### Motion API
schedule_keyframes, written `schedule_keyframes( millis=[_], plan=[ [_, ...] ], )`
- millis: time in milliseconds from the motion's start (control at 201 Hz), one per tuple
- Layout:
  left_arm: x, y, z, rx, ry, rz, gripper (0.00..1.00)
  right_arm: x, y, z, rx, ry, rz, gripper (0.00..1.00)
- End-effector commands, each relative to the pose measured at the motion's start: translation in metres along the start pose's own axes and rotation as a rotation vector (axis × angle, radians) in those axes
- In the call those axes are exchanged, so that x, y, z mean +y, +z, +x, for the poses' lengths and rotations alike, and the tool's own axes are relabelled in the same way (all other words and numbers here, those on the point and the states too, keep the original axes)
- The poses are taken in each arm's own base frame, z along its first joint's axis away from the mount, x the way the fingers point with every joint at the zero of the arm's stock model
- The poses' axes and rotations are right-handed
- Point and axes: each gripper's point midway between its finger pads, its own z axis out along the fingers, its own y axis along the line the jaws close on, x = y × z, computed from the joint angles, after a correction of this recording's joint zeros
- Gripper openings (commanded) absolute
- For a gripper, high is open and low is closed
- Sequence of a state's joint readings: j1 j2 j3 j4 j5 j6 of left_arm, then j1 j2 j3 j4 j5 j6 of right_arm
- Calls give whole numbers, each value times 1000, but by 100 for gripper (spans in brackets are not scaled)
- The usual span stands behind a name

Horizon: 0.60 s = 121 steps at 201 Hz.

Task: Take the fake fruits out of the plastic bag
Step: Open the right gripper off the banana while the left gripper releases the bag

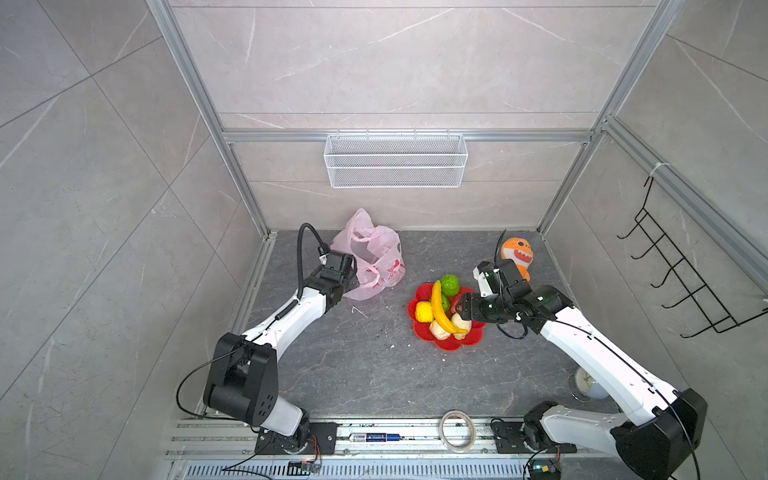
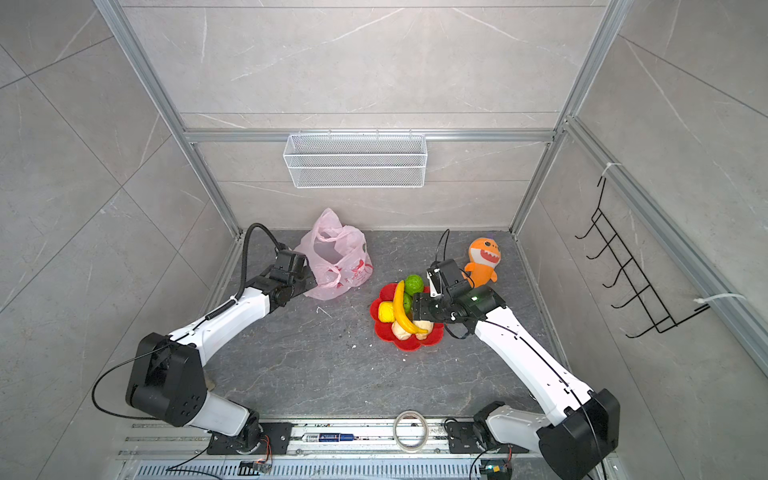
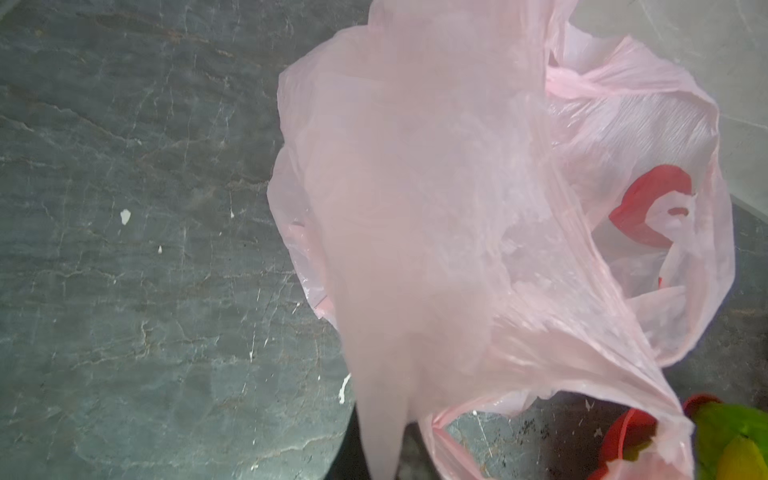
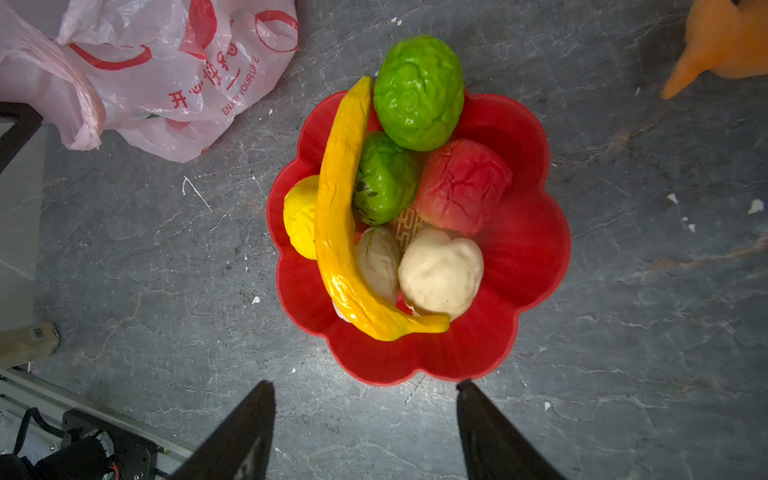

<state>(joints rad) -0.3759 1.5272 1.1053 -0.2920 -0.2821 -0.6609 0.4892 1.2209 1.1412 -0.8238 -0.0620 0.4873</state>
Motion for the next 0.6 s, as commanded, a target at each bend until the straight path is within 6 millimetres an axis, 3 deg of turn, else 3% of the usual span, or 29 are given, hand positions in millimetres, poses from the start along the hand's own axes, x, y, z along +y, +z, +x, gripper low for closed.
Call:
schedule_keyframes(
  millis=[0,304,403,597],
  plan=[
    [-12,-4,-17,-29,5,40,10,-4,-5,-2,-34,16,9,72],
    [-7,-22,-16,-25,-20,36,61,-7,-10,-7,-51,13,2,77],
    [-3,-35,-14,-25,-24,40,68,-11,-9,-9,-58,21,2,78],
    [11,-80,-16,-70,-37,67,74,-34,-11,-13,-81,87,34,79]
  ],
)
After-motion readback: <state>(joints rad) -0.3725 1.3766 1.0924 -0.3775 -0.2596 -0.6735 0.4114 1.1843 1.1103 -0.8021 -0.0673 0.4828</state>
